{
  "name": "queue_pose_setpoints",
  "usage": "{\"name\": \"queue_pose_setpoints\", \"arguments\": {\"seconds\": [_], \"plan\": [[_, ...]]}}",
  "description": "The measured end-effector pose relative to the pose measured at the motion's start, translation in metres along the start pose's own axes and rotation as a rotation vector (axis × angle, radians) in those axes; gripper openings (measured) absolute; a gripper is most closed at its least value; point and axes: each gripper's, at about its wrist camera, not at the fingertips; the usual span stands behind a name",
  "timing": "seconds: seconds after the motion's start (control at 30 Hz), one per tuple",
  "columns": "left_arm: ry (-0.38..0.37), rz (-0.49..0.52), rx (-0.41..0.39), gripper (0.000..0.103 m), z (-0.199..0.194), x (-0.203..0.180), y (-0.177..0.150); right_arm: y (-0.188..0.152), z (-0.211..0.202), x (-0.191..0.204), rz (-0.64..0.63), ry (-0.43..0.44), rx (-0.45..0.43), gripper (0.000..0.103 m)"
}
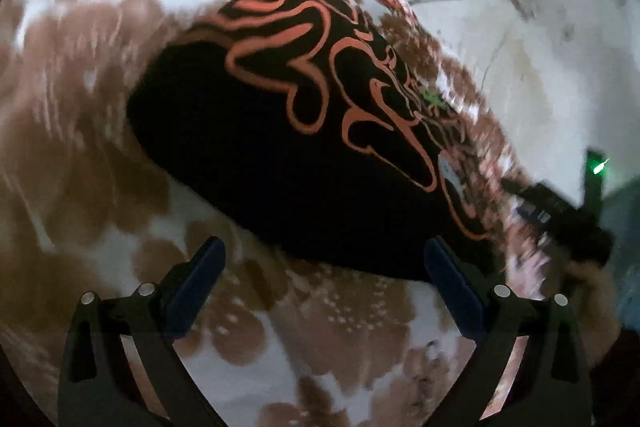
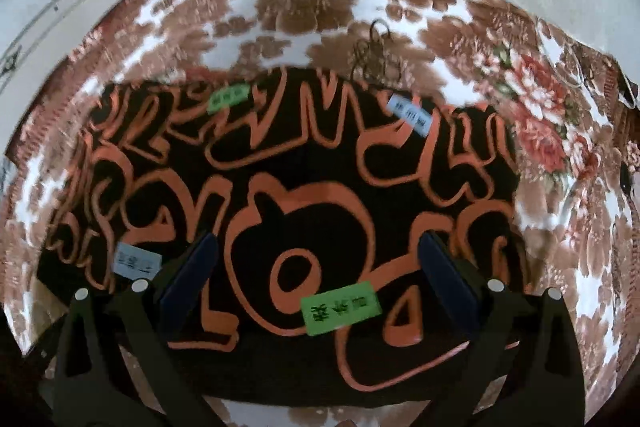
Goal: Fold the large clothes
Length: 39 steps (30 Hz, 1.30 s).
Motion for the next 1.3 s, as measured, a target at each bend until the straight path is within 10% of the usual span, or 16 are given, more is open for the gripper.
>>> {"name": "queue_pose_setpoints", "arguments": {"seconds": [0.43,0.7,0.93,1.13,1.3], "plan": [[-0.064,-0.077,-0.2,0.097,0.015,0.026,0.052,-0.021,0.036,0.011,-0.043,-0.026,0.058,0.098],[0.169,-0.008,-0.246,0.097,0.044,0.015,0.031,-0.02,0.041,0.019,-0.084,-0.069,0.055,0.098],[-0.047,-0.04,-0.34,0.097,0.035,-0.006,0.081,-0.023,0.051,0.021,-0.106,-0.085,0.057,0.098],[0.128,-0.082,-0.315,0.083,0.051,0.029,0.042,-0.024,0.055,0.024,-0.087,-0.095,0.058,0.098],[0.103,-0.109,-0.312,0.098,0.061,0.008,0.065,-0.021,0.057,0.026,-0.082,-0.114,0.073,0.098]]}}
Point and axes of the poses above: each gripper's, at about its wrist camera, not at the fingertips, and z roughly the way its jaws point, x to its left, y to its top, and after that the axes turned 2 degrees about z, right-handed
